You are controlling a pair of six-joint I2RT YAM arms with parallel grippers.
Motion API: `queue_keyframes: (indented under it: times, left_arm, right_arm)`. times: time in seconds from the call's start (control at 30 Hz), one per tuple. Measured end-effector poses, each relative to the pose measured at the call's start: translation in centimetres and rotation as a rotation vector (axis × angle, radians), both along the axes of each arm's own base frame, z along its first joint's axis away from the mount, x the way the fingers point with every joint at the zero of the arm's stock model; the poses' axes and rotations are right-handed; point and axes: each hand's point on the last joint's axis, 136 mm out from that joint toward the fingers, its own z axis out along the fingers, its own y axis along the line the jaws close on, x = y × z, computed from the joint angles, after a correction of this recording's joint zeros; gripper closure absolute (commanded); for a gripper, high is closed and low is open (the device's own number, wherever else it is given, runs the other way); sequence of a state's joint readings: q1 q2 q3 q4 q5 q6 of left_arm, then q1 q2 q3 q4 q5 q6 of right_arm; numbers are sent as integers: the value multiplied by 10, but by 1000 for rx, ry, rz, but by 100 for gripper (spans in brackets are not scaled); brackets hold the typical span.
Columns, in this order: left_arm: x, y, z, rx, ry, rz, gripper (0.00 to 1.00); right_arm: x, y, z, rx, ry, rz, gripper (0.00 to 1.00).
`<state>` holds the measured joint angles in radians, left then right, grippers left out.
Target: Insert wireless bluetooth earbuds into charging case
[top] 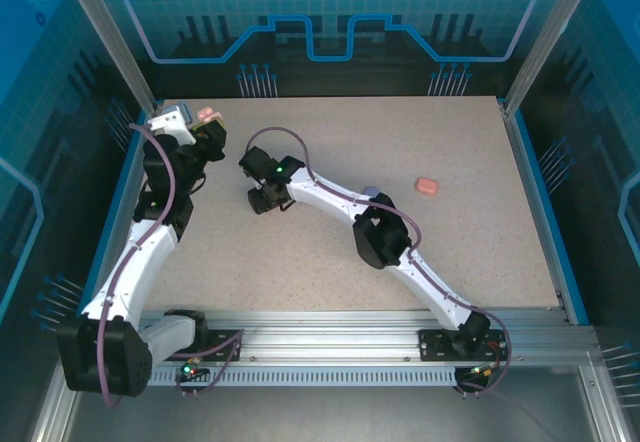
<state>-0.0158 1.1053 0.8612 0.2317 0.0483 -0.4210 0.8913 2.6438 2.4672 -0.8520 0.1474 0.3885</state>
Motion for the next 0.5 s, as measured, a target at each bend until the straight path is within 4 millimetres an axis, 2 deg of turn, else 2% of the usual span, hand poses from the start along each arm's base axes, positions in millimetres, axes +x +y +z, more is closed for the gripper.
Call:
queue_keyframes:
  times: [0.2,0.5]
  left_arm:
    - [0,0,-1,-4,-1,1,100]
    - [-1,1,-10,-25,17,6,100]
  right_arm:
    - [0,-2,-9,-20,6,-2,61]
    - [-2,-1,-11,-33,1,-1,62]
